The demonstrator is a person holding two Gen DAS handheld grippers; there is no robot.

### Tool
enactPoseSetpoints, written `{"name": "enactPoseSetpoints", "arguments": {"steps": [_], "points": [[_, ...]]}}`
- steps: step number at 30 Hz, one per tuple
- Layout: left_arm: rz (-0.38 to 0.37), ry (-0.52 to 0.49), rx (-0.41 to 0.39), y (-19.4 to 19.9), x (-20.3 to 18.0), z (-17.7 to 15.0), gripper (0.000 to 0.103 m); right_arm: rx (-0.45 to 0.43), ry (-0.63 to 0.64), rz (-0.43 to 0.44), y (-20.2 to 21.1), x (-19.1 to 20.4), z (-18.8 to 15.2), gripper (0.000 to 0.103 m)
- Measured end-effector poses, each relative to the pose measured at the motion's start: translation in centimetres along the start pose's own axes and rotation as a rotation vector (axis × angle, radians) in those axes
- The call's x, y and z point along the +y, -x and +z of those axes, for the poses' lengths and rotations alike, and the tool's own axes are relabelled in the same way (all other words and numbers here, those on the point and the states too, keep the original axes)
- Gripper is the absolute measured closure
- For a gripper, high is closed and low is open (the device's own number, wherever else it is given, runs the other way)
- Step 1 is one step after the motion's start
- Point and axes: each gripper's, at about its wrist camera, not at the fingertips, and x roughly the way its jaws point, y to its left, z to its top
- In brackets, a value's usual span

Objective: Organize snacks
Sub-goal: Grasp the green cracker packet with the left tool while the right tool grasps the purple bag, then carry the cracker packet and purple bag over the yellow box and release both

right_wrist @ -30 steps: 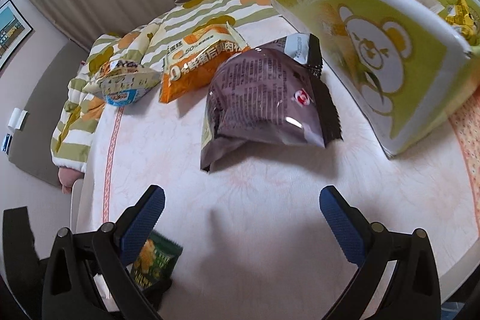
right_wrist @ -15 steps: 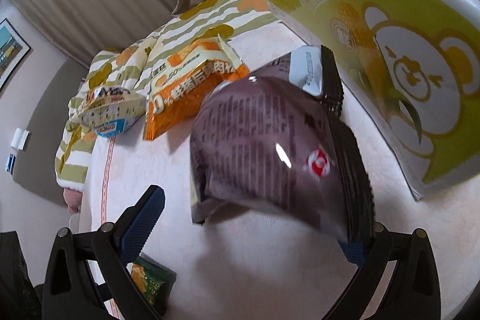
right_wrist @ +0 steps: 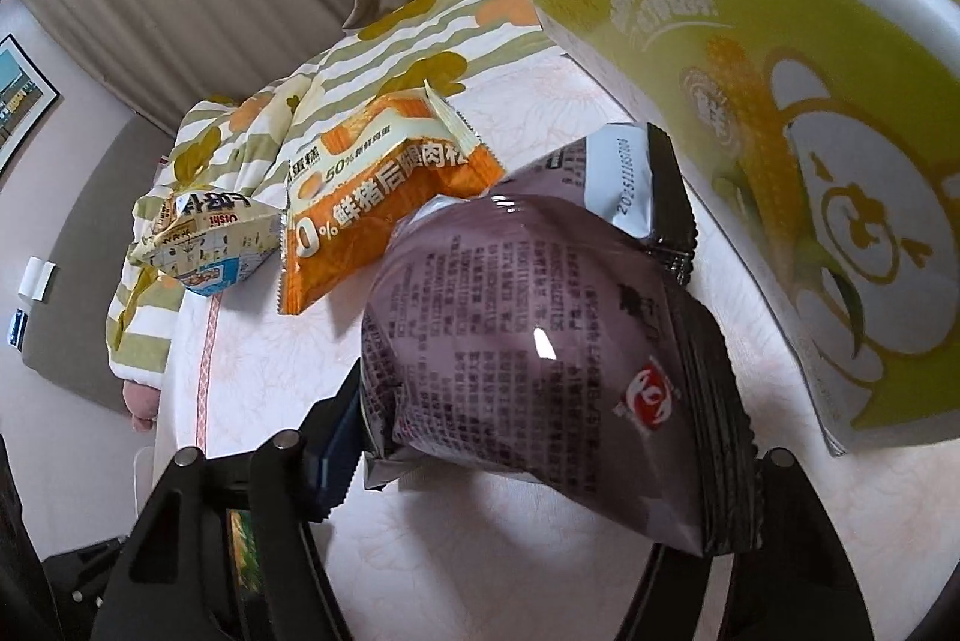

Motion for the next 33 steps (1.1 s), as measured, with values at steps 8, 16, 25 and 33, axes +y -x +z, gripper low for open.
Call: {"name": "enactPoseSetpoints", "arguments": {"steps": [8, 16, 25, 33], "points": [[0.021, 0.014, -0.1, 4.6, 2.3, 1.5, 0.063, -0.019, 0.036, 0.026, 3.8, 2.3, 0.2, 0.038], [0.033, 0.015, -0.253, 11.0, 2.6, 6.1, 0.063, -0.109, 0.093, 0.086, 11.7, 4.3, 2.3, 0.038], [0.058, 0.047, -0.372, 14.6, -2.8, 11.8, 0.063, -0.251, 0.188, 0.08, 19.0, -0.3, 8.8, 0.038], [-0.033, 0.083, -0.412, 13.2, -12.6, 18.2, 0.063, -0.22, 0.254, 0.081, 20.5, -8.0, 13.7, 0.038]]}}
